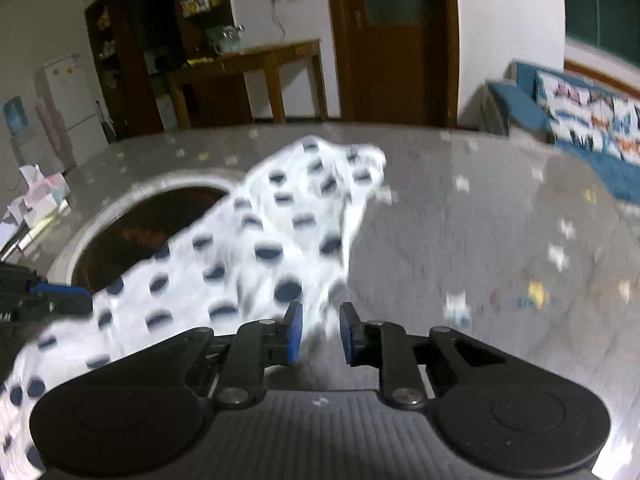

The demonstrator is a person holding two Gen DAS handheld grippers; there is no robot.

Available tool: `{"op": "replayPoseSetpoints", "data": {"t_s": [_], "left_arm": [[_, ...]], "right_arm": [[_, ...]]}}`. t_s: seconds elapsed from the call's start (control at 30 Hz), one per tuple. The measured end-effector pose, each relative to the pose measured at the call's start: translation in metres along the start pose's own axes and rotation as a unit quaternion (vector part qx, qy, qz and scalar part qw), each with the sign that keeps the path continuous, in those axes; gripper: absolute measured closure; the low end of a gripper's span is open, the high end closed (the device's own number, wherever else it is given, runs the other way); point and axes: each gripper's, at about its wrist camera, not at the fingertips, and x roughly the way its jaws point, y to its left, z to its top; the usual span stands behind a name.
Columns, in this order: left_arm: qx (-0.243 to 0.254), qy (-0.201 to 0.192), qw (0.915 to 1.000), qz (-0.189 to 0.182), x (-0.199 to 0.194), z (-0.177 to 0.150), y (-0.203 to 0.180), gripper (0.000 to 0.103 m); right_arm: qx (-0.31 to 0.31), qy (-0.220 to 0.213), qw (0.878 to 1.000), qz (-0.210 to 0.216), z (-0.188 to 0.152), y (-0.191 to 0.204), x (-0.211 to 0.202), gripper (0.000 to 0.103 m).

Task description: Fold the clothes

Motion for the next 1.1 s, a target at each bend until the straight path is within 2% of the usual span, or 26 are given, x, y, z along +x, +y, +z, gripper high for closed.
{"op": "replayPoseSetpoints", "data": {"t_s": [0.1, 0.3, 0.57, 0.67, 0.9, 0.97, 1.03, 1.1], "left_arm": [[0.012, 0.005, 0.9998, -0.014, 0.004, 0.000, -0.007, 0.092], [0.003, 0.038, 0.9990, -0.022, 0.016, -0.013, -0.005, 0.092], [-0.019, 0.039, 0.9982, -0.042, 0.013, -0.017, 0.006, 0.092], [-0.026, 0.039, 0.9978, -0.047, 0.013, -0.018, 0.008, 0.092], [-0.032, 0.037, 0.9975, -0.052, 0.012, -0.020, 0.007, 0.092], [-0.036, 0.036, 0.9973, -0.054, 0.011, -0.019, 0.008, 0.092], [-0.040, 0.036, 0.9971, -0.055, 0.011, -0.019, 0.008, 0.091], [-0.043, 0.035, 0.9970, -0.055, 0.010, -0.018, 0.009, 0.089]], "right_arm": [[-0.019, -0.006, 1.000, 0.009, 0.024, 0.010, 0.013, 0.083], [-0.037, 0.027, 0.999, 0.009, 0.066, 0.024, 0.084, 0.083], [-0.053, 0.050, 0.997, -0.001, 0.104, 0.036, 0.163, 0.083], [-0.053, 0.043, 0.998, -0.013, 0.112, 0.038, 0.183, 0.077], [-0.040, 0.031, 0.998, -0.048, 0.134, 0.029, 0.207, 0.075], [-0.037, 0.025, 0.998, -0.050, 0.138, 0.026, 0.204, 0.074], [-0.028, 0.015, 0.998, -0.046, 0.140, 0.021, 0.193, 0.066], [-0.024, 0.006, 0.999, -0.043, 0.141, 0.013, 0.179, 0.064]]}}
